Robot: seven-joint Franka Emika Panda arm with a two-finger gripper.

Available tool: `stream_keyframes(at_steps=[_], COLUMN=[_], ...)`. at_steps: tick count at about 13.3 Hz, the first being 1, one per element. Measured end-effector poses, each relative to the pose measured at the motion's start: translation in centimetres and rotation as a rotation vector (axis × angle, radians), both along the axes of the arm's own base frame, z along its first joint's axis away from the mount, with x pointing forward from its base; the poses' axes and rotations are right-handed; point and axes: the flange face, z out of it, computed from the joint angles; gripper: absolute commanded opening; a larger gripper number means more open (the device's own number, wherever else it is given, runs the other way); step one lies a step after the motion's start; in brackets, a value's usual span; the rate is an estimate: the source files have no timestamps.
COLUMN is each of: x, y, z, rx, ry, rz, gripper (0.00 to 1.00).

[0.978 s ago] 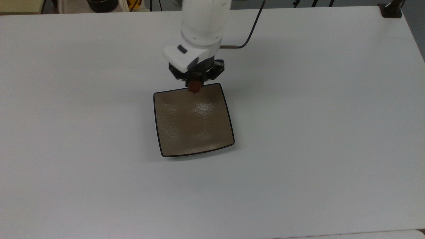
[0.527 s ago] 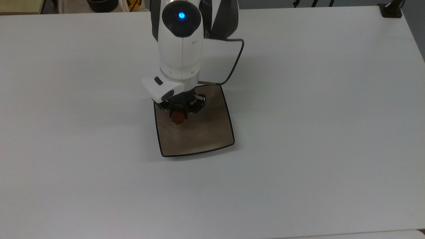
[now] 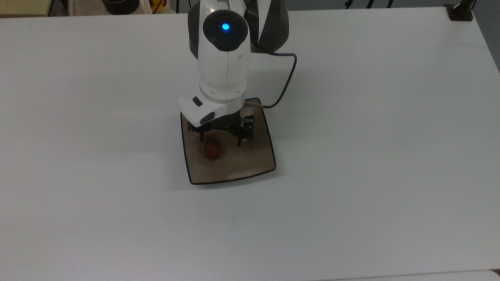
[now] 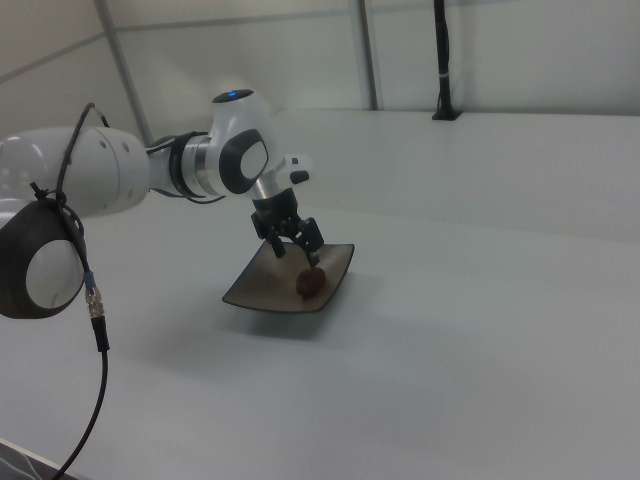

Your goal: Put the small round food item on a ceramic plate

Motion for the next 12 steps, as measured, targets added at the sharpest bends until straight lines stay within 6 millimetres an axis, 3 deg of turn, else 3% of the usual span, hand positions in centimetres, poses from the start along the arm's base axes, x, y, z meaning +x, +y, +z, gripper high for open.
stream_keyframes(at_steps=[3,6,10,12], x=[-1.1,-5.2,-10.4,-12.2], y=[-0.3,2.1,3.2,3.2], z=[4.2,8.0,8.4,9.1], rx=[-0.006,-0.001,-0.033,-0.036], ry=[0.018,0.184,0.396,0.379], rz=[-0.01,0.01,0.027,0.036], gripper=[1.0,1.0,1.0,1.0])
